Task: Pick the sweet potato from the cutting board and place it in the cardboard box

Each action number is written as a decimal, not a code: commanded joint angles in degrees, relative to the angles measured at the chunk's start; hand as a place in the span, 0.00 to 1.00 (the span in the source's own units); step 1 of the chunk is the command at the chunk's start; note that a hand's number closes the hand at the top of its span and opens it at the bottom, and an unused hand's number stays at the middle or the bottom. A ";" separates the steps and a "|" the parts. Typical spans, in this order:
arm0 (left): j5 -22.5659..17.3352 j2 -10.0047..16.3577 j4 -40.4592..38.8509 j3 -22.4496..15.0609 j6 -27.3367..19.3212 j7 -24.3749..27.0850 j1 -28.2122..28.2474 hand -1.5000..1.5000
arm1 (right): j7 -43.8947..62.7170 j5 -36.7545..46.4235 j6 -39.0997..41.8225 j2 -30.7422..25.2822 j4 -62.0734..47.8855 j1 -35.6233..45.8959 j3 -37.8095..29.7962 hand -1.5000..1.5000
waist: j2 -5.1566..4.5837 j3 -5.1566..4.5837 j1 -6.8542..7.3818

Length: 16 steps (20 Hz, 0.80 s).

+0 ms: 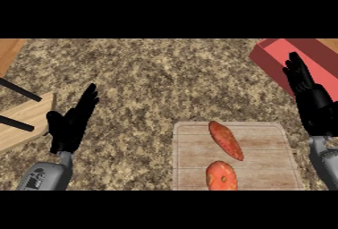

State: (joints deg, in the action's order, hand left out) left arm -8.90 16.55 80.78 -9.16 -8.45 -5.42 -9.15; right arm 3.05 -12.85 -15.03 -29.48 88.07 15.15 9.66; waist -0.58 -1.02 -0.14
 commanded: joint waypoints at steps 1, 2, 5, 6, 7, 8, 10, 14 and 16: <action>-0.69 1.43 0.25 3.62 0.15 -1.84 -1.37 0.50 | 0.19 3.01 1.15 1.84 0.57 1.27 2.13 1.00 | 0.59 1.01 0.35; 1.78 -1.51 -4.00 2.11 -2.13 5.21 2.05 0.50 | -6.07 -1.75 8.62 -1.93 2.23 -2.97 -0.51 1.00 | 0.54 1.02 -0.20; 2.72 0.58 -2.03 5.56 -7.00 2.10 2.66 0.50 | -8.13 -1.91 13.71 -2.08 2.65 2.06 2.04 1.00 | 0.60 1.07 0.97; 3.74 -0.49 -2.70 5.60 -9.02 3.37 3.68 0.50 | -9.52 -1.32 14.46 -0.21 4.43 1.45 4.82 1.00 | 0.62 1.05 1.02; 1.89 -0.16 -3.11 4.01 -5.09 1.51 2.69 0.50 | -9.66 18.36 13.77 -17.24 3.42 4.31 7.95 1.00 | 1.30 -0.64 1.88; 2.21 -0.83 -3.62 5.14 -7.28 2.32 3.96 0.50 | -8.11 20.84 9.66 -16.39 0.67 -0.11 8.03 1.00 | 0.70 0.60 0.26; 1.40 -2.04 -4.45 6.60 -6.83 3.54 3.74 0.50 | -10.29 13.13 4.78 -4.03 -1.90 -5.28 3.79 1.00 | 0.57 1.03 0.05; 3.42 -4.05 -4.50 4.90 -8.43 2.26 3.66 0.50 | -17.93 16.90 3.87 -9.03 5.61 -12.29 0.52 0.00 | 0.73 1.02 -0.49; 2.68 -3.39 -3.79 6.30 -7.34 4.05 5.46 0.50 | -15.60 20.68 4.62 -10.23 8.06 -13.49 1.89 0.00 | 0.72 1.00 -0.26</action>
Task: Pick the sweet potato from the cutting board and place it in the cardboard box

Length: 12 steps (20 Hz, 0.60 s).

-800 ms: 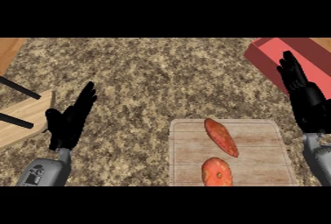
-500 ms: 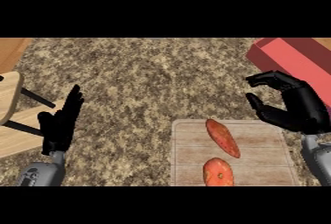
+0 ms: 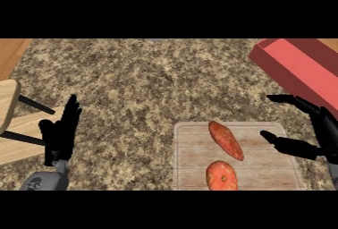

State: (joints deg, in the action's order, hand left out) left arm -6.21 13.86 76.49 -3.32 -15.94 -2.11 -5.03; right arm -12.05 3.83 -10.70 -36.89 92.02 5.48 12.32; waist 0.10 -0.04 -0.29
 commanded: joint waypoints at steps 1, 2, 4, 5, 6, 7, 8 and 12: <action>-1.27 1.04 -0.84 2.30 1.87 2.32 2.16 0.50 | 2.01 4.10 2.63 -5.80 4.77 -3.55 -0.93 0.00 | 0.06 -0.01 -0.14; 0.79 -1.11 0.09 0.22 -0.59 1.10 1.06 0.50 | 4.24 1.21 6.67 -8.67 4.92 -2.14 -3.87 0.00 | 0.04 0.00 -0.13; 0.40 -0.91 -1.68 0.88 0.44 1.55 -0.23 0.50 | 9.46 5.49 7.24 -8.85 7.38 -1.68 -0.50 0.00 | -0.03 -0.03 -0.06; 0.45 -0.93 -4.24 2.14 -0.49 1.87 -2.20 0.50 | 12.14 2.05 10.72 -13.04 11.14 -2.75 -3.60 0.00 | 0.03 -0.08 -0.81; 0.94 -1.58 -4.81 1.10 -0.05 2.67 -1.69 0.50 | 16.99 3.97 10.56 -12.71 13.29 -2.93 -1.67 0.00 | 0.03 -0.10 -0.72; -0.44 -0.56 -0.03 1.26 1.85 2.28 2.48 0.50 | 18.66 1.33 13.34 -12.90 12.27 -0.47 -4.16 0.00 | 0.05 -0.03 0.26; 1.75 -1.72 -2.24 0.57 -1.00 1.01 -0.77 0.50 | 23.09 1.87 14.07 -13.20 18.37 -2.33 -1.91 0.00 | 0.10 -0.06 -0.37; 0.29 -0.42 -2.97 2.51 1.08 1.77 -1.80 0.50 | 30.56 1.91 20.80 -14.42 18.68 2.69 1.23 0.00 | -0.09 -0.05 0.41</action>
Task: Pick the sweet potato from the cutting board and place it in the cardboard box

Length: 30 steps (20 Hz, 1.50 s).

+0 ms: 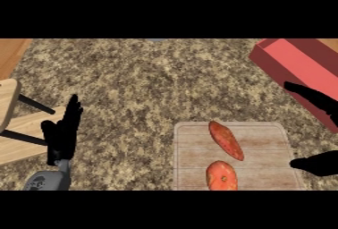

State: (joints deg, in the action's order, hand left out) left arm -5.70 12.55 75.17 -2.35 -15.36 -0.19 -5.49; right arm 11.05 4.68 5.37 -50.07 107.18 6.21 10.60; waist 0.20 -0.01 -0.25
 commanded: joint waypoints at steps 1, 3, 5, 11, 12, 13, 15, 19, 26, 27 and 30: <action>0.47 0.86 -2.25 1.93 -0.67 -0.68 -2.44 0.50 | 9.89 -0.26 6.50 -3.01 6.62 1.42 1.12 0.00 | -0.11 -0.08 -0.08; 0.52 0.66 0.24 0.91 0.05 -2.69 -1.32 0.50 | 15.18 0.41 8.62 0.54 4.70 7.71 4.16 0.00 | -0.25 -0.06 0.88; 1.09 -1.04 -2.18 0.32 0.26 1.62 1.05 0.50 | 20.02 2.56 8.43 2.50 10.23 4.77 7.37 0.00 | -0.16 -0.07 0.37; 1.01 0.08 -0.99 1.20 1.34 0.51 0.72 0.50 | 33.34 2.89 16.46 5.92 8.61 13.53 12.14 0.00 | -0.22 -0.08 0.92; 2.93 -1.24 0.47 0.12 -1.91 -3.14 -1.90 0.50 | 34.94 2.82 17.70 6.50 7.80 14.71 11.68 0.00 | -0.21 -0.05 0.75; 0.03 0.89 2.55 1.35 2.59 -1.88 1.70 0.50 | 36.48 4.21 16.86 9.22 6.94 13.82 13.91 0.00 | -0.17 -0.04 0.99; 0.90 0.02 -1.40 1.86 1.80 -0.90 -0.80 0.50 | 36.39 5.77 19.11 11.16 2.78 15.64 14.77 0.00 | -0.30 -0.04 0.82; 2.69 -1.35 0.55 1.03 0.73 -0.77 1.02 0.50 | 42.24 7.05 21.15 17.71 4.43 16.08 14.78 0.00 | -0.20 -0.02 0.64; 2.90 -2.55 -2.36 2.70 1.43 0.09 -0.81 0.50 | 38.86 15.03 22.68 20.72 5.44 9.94 15.43 0.00 | -0.18 0.00 0.15; 2.89 -1.38 -0.38 2.87 2.09 -1.69 -1.39 0.50 | 43.50 12.95 25.86 22.28 4.19 14.40 14.60 0.00 | -0.17 -0.01 0.35; 3.82 -1.89 -2.36 3.16 1.22 -0.54 -1.95 0.50 | 42.79 17.32 23.10 25.82 -0.17 13.95 16.61 0.00 | -0.22 -0.01 0.38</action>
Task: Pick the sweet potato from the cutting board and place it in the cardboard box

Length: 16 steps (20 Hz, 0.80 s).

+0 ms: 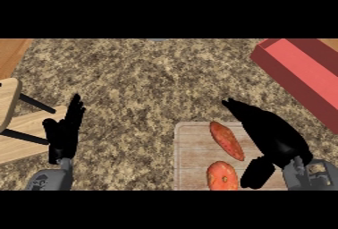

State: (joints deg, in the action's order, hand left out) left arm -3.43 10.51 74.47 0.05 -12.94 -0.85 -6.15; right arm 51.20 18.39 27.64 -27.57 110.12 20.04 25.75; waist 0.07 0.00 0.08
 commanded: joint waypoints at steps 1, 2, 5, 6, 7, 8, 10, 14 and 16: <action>0.60 0.92 3.50 0.03 0.51 -2.48 1.85 0.50 | 8.64 2.59 3.12 5.51 -0.09 2.37 1.83 0.00 | 0.01 -0.02 0.24; 1.78 -1.55 -3.31 -0.13 -0.48 2.61 -0.84 0.50 | 5.17 5.63 0.90 5.81 -1.87 -0.28 3.24 0.00 | -0.08 -0.02 -0.07; 0.96 0.87 4.59 0.30 0.70 -2.03 4.35 0.50 | 7.78 5.87 2.91 5.79 1.21 -1.22 2.13 0.00 | 0.07 0.00 0.14; 1.27 -0.01 2.03 1.09 -0.50 -1.30 0.78 0.50 | 2.93 9.45 0.01 7.45 -5.83 -0.12 2.69 0.00 | -0.06 0.00 0.20; 1.85 -0.65 6.28 -0.52 -0.41 -3.05 3.82 0.50 | 7.10 6.21 4.56 7.20 -0.27 -0.35 -0.25 0.00 | 0.03 0.00 0.10; -0.50 1.89 3.76 2.55 2.26 -2.98 1.91 0.50 | 4.50 7.52 2.56 6.61 -1.63 -2.80 0.02 0.00 | -0.01 0.00 0.00; 0.87 0.30 1.33 1.75 1.45 -0.78 1.04 0.50 | 4.57 6.62 5.44 9.30 -7.29 2.70 -1.87 0.00 | -0.08 -0.02 0.14; 1.60 -1.54 -3.05 1.71 0.92 1.01 -1.08 0.50 | 5.73 9.66 5.82 11.03 -7.81 2.71 -1.40 0.00 | -0.11 -0.03 -0.04; 0.82 1.84 5.21 2.59 2.20 -3.71 2.14 0.50 | 0.19 13.93 2.48 8.96 -7.53 -2.60 0.31 0.00 | -0.01 0.01 0.17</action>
State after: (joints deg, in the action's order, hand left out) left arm -2.31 9.76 76.20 1.09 -11.76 -2.03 -5.23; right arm 51.18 27.75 30.95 -19.46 104.21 19.63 24.19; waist 0.05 -0.04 0.03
